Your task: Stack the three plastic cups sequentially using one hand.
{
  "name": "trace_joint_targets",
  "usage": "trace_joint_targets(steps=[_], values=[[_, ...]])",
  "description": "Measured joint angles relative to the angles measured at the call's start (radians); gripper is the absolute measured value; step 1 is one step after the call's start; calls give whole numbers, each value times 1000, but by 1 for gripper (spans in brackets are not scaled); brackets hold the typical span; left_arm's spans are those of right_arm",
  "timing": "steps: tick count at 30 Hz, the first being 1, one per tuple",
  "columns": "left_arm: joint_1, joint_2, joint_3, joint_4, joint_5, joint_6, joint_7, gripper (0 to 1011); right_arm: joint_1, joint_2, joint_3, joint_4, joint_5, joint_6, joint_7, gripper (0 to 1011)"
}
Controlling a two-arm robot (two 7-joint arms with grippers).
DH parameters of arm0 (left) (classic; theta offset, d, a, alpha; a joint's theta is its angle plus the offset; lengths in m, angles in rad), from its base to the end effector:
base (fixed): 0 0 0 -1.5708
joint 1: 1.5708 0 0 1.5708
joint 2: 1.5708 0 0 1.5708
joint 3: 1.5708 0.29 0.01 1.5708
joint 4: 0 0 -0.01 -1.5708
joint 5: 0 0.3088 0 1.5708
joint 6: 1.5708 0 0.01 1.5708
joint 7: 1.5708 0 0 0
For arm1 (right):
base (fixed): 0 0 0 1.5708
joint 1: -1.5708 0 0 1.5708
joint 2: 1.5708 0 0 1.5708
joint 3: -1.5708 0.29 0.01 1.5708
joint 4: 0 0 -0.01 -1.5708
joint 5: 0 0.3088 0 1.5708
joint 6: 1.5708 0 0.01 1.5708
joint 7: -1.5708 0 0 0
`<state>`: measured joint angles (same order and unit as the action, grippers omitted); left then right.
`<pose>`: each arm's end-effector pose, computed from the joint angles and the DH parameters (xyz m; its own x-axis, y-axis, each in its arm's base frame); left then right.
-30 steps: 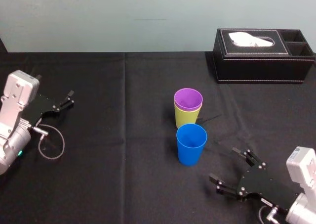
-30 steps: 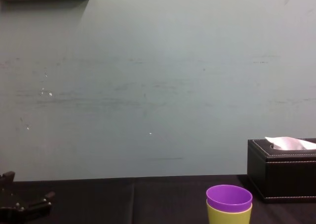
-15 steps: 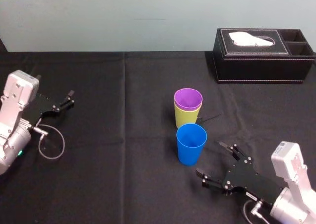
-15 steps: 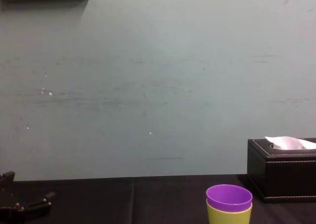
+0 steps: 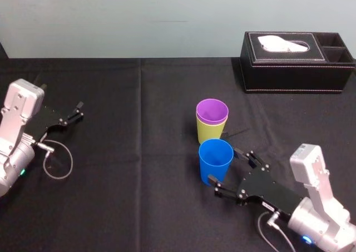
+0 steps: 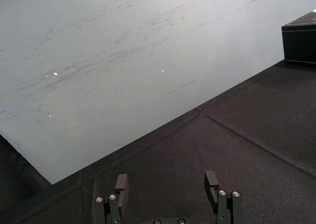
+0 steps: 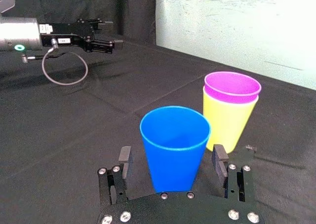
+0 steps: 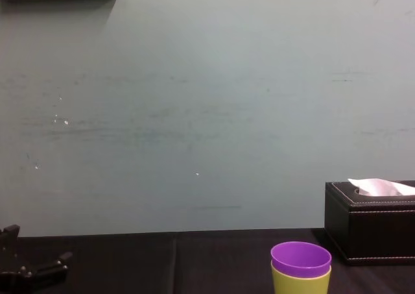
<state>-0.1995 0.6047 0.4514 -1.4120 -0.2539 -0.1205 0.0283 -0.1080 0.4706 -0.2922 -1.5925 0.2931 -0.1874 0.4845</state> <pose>0.3581 0.0827 -0.3023 0.2923 0.8803 0.3738 -0.9553 0.2873 0.0703 0.2805 -0.0481 -0.3345 0.7076 -0.6998 0.0978 0.7065 0.7026 -0.0849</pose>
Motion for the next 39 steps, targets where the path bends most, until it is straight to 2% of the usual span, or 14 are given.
trace_joint_targets(steps=[17,39], values=[[0,0,0,0,0,0,0,1011,57,-48,-31,40,-23,25,-40,1002],[0,0,0,0,0,0,0,1011,107,-78,-48,71,-38,40,-52,1002]])
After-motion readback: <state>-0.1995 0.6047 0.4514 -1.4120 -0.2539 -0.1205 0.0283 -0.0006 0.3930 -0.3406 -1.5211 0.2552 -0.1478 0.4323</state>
